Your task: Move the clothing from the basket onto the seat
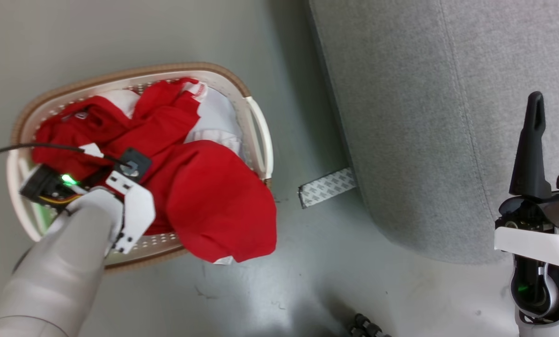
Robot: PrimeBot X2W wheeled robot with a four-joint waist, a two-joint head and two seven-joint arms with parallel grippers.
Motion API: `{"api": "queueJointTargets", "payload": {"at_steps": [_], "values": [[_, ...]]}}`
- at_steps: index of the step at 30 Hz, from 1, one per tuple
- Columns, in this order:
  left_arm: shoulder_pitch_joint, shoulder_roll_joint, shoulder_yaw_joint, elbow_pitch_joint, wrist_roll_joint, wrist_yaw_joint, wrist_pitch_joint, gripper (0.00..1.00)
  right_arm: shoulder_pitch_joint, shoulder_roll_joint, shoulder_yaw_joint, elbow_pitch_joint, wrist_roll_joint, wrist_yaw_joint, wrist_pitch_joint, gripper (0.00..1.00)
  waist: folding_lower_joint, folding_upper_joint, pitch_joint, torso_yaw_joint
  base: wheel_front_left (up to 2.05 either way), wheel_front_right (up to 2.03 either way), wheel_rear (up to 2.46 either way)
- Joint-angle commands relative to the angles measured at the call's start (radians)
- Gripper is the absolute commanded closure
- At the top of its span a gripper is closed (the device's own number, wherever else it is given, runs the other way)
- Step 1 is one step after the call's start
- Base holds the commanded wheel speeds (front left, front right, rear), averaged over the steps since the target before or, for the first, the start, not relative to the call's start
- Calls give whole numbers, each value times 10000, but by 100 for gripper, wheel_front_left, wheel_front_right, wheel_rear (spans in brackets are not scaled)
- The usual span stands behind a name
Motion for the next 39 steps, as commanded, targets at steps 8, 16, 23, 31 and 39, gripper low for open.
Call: {"api": "queueJointTargets", "payload": {"at_steps": [8, 16, 23, 31, 39], "values": [[-35, 374, -504, 668, 401, 106, 188, 0, -26, -20, 179, 125, 350, -17, 4, 0, -1, 0, 235, -439, 0, 0, 0], [-210, 622, -713, 892, 393, 130, 71, 100, -80, -18, 219, 204, 442, -17, 4, 0, -1, 0, 310, -595, 0, 0, 0], [27, 239, -655, 925, 5, 129, -376, 100, -148, -20, 64, 328, 146, -17, 5, 0, -1, 0, -224, -278, 0, 0, 0], [779, -833, -453, 947, -633, -22, -1645, 100, 38, -24, -198, 516, -675, -17, 5, 0, -1, 0, -1954, 669, 0, 0, 0], [1453, -1932, -58, 909, -1466, -279, -2778, 100, 492, -31, -324, 859, -1615, -17, 5, 0, -1, 0, -4002, 1773, 0, 0, 0]]}}
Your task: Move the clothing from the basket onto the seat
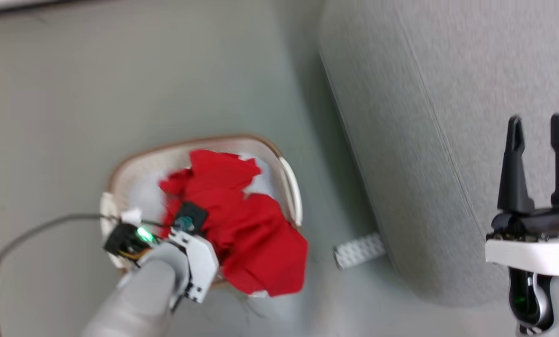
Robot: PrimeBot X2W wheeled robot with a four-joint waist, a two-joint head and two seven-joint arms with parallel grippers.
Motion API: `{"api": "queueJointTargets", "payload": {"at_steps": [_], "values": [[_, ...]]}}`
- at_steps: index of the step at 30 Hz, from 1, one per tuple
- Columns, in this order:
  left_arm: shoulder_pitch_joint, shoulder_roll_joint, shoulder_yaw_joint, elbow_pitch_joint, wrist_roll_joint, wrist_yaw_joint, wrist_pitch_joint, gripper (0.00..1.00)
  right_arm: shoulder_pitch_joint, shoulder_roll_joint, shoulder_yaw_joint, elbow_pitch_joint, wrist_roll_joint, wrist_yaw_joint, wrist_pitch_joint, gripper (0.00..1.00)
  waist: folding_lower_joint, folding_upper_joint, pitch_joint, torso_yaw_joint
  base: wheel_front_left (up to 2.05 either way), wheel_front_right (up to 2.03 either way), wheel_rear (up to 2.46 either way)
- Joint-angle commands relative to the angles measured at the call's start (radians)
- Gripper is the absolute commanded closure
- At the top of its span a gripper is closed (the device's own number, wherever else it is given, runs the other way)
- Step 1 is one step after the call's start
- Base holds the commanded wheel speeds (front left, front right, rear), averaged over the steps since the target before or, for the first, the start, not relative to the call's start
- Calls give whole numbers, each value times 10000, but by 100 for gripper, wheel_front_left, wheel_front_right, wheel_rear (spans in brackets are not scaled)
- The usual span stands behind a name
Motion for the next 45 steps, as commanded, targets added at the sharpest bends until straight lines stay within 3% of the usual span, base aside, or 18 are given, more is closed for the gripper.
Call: {"api": "queueJointTargets", "payload": {"at_steps": [1, 7, 14, 28, 45], "values": [[308, -103, 85, -68, -192, -57, -201, 100, 233, -46, -106, 84, -145, -19, 5, 0, 1, 0, -1271, 901, 0, 0, 0], [1045, -423, 511, -678, -1074, -253, -485, 100, 756, -44, -202, 307, -593, -18, 5, 0, 1, 0, -2614, 1548, 0, 0, 0], [1791, -482, 618, -2307, -1862, -461, -492, 100, 1558, -43, -411, 599, -933, -19, 5, 0, 1, 0, -3823, 2385, 0, 0, 0], [1931, -490, -80, -5193, -4418, -407, -210, 100, 2470, -38, -40, 1089, -984, -18, 5, 0, 1, 0, -5181, 3574, 0, 0, 0], [1904, -226, 261, -7348, -5091, 305, 514, 100, 2597, -43, 503, 1234, -913, -18, 5, 0, 1, 0, -5396, 3434, 0, 0, 0]]}}
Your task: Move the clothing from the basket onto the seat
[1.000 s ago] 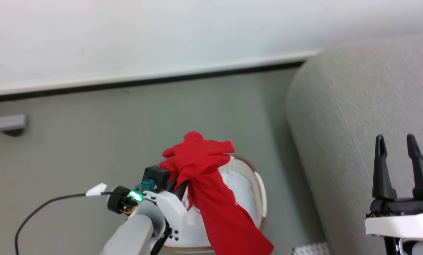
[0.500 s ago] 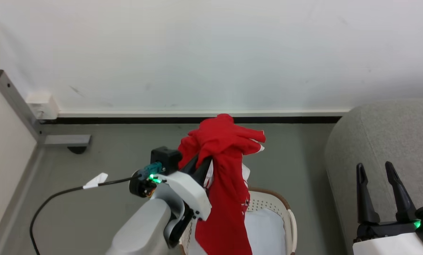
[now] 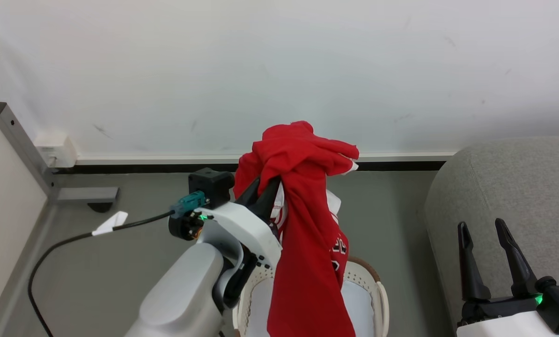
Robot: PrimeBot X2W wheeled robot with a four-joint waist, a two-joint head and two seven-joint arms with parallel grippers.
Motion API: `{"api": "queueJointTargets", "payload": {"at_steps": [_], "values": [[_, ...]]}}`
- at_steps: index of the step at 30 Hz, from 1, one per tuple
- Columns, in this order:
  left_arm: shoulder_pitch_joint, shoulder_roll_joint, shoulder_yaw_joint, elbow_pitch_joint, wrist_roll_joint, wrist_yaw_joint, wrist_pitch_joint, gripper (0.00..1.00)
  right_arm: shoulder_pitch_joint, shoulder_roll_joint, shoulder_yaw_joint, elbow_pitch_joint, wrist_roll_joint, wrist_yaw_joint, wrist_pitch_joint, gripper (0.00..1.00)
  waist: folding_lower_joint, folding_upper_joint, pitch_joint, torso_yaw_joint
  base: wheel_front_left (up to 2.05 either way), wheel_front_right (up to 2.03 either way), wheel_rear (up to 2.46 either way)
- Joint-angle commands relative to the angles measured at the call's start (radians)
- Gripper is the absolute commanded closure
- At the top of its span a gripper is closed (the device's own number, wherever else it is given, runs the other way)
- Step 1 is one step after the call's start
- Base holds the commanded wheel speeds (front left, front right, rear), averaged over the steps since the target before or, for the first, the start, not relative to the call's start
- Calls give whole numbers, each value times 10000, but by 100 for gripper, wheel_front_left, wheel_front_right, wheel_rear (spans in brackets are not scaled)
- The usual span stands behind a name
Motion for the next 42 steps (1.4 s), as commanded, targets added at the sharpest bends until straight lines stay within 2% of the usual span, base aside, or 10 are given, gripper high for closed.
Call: {"api": "queueJointTargets", "payload": {"at_steps": [1, 12, 21, 23, 25, 28, 35, 42], "values": [[140, 63, 19, -68, -31, 25, 6, 100, 126, -41, -6, 33, 81, -19, 5, 0, 1, 0, -5, -40, 0, 0, 0], [350, 143, -91, -573, -147, 207, 235, 100, 48, -37, 558, 119, -32, -18, 5, 0, 1, 0, 26, -104, 0, 0, 0], [209, 92, -331, -597, -115, 166, 347, 100, -743, -705, 3098, 642, 407, -18, 5, 0, 1, 0, 24, -45, 0, 0, 0], [196, 73, -407, -581, -89, 146, 359, 100, -1025, -797, 3677, 1194, 660, -18, 7, 0, 1, 0, 18, -23, 0, 0, 0], [172, 43, -561, -558, -21, 82, 418, 100, -1440, -743, 4418, 1791, 1398, -18, 4, 0, 1, 0, 23, 25, 0, 0, 0], [131, -1, -778, -501, 34, 16, 464, 100, -2203, -1065, 5550, 2810, 1983, -19, 114, 0, 1, 0, 23, 160, 0, 0, 0], [30, -165, -1358, -507, -44, -105, 507, 100, -3747, -877, 6954, 4854, 3009, -19, 198, 0, 1, 0, 83, 659, 0, 0, 0], [160, -236, -2217, -594, -414, -218, 511, 100, -4839, -897, 8431, 6229, 4221, -19, 200, 0, 1, 0, 78, 1214, 0, 0, 0]]}}
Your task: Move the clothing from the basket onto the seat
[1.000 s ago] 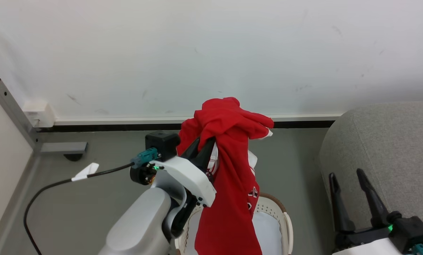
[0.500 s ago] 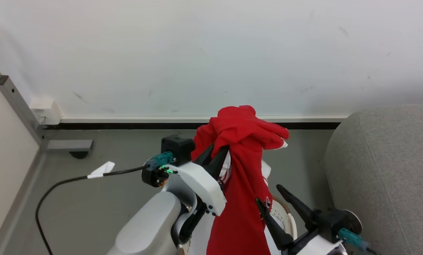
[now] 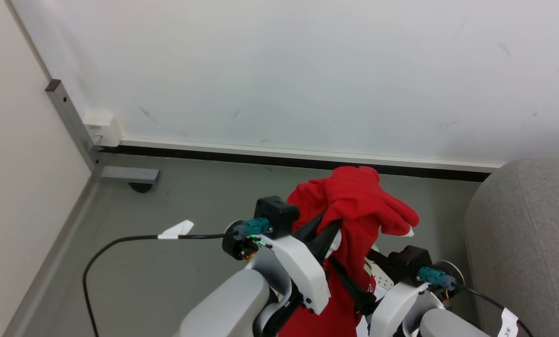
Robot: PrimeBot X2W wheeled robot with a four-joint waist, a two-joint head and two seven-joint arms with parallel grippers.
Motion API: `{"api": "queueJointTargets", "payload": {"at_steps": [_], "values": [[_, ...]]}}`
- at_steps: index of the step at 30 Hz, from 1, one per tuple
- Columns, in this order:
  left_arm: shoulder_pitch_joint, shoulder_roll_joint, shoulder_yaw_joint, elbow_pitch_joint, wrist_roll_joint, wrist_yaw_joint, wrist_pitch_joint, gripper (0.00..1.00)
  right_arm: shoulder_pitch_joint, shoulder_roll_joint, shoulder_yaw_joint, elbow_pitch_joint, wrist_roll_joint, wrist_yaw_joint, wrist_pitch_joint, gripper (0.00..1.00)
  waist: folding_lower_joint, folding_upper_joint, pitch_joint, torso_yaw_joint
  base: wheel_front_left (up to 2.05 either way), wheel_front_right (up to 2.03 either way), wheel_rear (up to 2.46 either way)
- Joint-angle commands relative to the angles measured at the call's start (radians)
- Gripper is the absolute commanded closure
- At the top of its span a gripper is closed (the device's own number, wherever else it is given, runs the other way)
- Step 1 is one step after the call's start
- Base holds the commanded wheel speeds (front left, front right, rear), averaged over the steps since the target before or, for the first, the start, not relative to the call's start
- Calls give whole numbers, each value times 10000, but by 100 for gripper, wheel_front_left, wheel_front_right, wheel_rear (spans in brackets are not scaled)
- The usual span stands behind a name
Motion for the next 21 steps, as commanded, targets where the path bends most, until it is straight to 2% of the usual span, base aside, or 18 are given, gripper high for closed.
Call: {"api": "queueJointTargets", "payload": {"at_steps": [1, 8, 11, 12, 13, 14, 21], "values": [[56, 3, -160, -128, -201, -50, -47, 100, -278, -59, 96, 214, 185, -21, -101, 0, -1, 0, -10, 182, 0, 0, 0], [-50, 7, -1184, -422, -817, 184, 7, 100, -1195, -45, 582, 1090, 739, -21, -266, 0, -1, 0, -10, 593, 0, 0, 0], [-159, 6, -1492, -422, -1025, 280, -56, 100, -1430, -29, 462, 1097, 754, -21, -274, 0, -1, 0, -12, 708, 0, 0, 0], [-196, 7, -1554, -370, -1091, 315, -82, 100, -1443, -44, 364, 1016, 701, -21, -270, 51, -1, 0, -12, 730, 0, 0, 0], [-228, 7, -1599, -303, -1141, 362, -115, 100, -1437, -79, 233, 953, 617, -21, -272, 83, -1, 0, -11, 741, 0, 0, 0], [-247, 6, -1632, -243, -1204, 389, -137, 100, -1380, -96, 162, 907, 565, -21, -273, 100, -1, 0, -11, 746, 0, 0, 0], [-396, 12, -1603, 279, -1480, 523, -417, 100, -897, -240, -343, 204, 164, -21, -277, 100, -1, 0, -23, 595, 0, 0, 0]]}}
